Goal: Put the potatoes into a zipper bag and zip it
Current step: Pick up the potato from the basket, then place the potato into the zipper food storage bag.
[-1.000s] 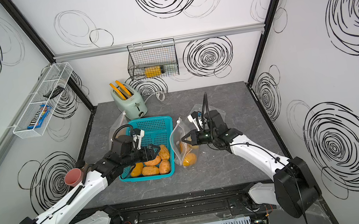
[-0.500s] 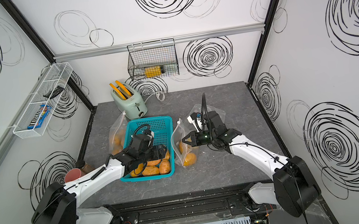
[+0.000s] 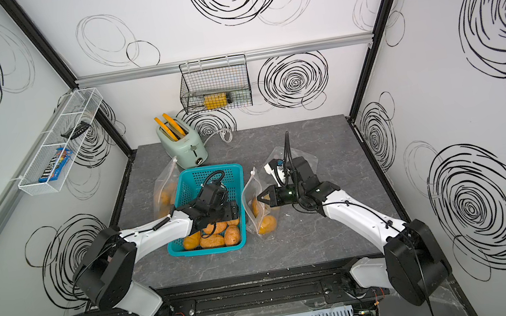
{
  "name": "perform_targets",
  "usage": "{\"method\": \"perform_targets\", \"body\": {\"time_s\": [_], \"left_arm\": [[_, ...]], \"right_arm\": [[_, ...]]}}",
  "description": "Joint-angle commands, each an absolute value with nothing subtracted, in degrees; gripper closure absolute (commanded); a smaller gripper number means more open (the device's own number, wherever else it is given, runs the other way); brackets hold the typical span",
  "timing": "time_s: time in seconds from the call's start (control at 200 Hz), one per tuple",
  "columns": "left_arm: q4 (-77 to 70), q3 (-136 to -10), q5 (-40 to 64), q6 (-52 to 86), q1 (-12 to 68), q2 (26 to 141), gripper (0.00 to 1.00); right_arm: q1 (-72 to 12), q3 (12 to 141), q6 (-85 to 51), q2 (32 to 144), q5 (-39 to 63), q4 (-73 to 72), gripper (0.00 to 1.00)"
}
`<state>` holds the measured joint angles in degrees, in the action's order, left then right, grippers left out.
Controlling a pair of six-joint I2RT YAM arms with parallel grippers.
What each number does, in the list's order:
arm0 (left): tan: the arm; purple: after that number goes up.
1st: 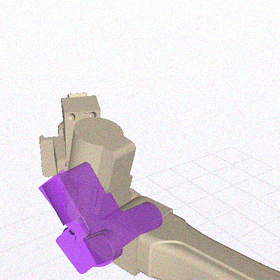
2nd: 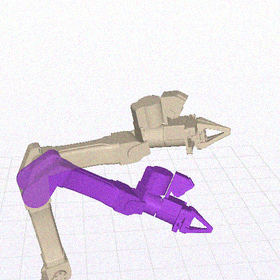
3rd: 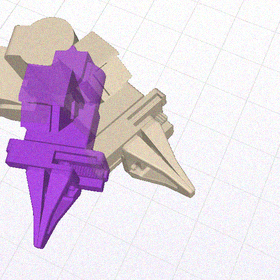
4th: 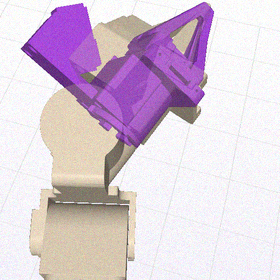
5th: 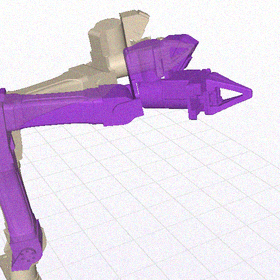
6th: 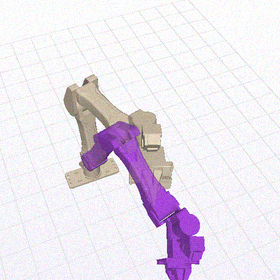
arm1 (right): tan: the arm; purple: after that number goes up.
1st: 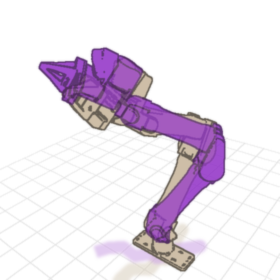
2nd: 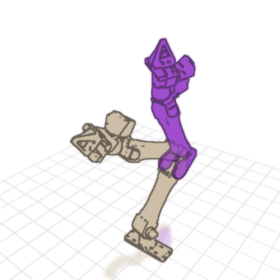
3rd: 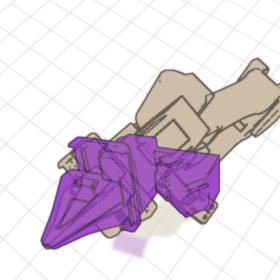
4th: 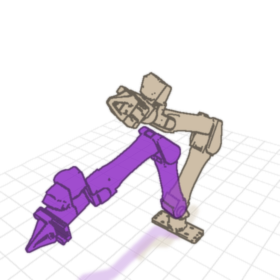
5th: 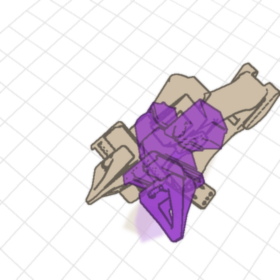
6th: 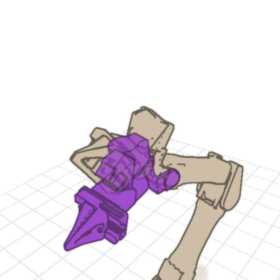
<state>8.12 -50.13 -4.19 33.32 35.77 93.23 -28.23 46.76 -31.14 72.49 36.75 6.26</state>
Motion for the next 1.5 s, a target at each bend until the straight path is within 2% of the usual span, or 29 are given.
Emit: {"method": "perform_targets", "body": {"time_s": [0.0, 0.1, 0.355, 0.56, 0.941, 1.176, 1.316, 1.496], "left_arm": [[9.7, -51.8, -6.2, 32.3, 36.2, 95.6, 0.16], [9.5, -51.7, -5.9, 32.3, 36.1, 96.7, 0.18], [8.5, -52.3, -4.2, 32.5, 36.0, 97.0, 0.31], [8.1, -51.6, -4.1, 32.3, 35.6, 93.3, 0.37], [9.6, -49.1, -2.6, 33.3, 33.6, 77.4, 0.38], [9.9, -51.6, 8.6, 35.0, 35.3, 66.5, 0.37], [3.3, -51.8, 17.4, 38.2, 36.9, 65.2, 0.37], [-0.4, -53.7, 19.4, 39.1, 41.5, 67.8, 0.37]], "right_arm": [[-28.5, 46.9, -29.9, 71.7, 36.1, 7.6, 1.00], [-28.6, 46.8, -29.8, 71.3, 35.6, 7.4, 1.00], [-28.5, 46.4, -29.6, 70.8, 35.4, 7.8, 1.00], [-28.5, 45.7, -29.7, 70.3, 34.8, 7.5, 1.00], [-29.6, 45.0, -29.1, 71.1, 33.2, 7.9, 1.00], [-31.6, 46.1, -28.1, 72.3, 32.8, 8.6, 1.00], [-32.1, 46.4, -28.1, 72.4, 32.7, 8.5, 1.00], [-32.0, 46.8, -27.9, 71.9, 32.7, 10.0, 1.00]]}}
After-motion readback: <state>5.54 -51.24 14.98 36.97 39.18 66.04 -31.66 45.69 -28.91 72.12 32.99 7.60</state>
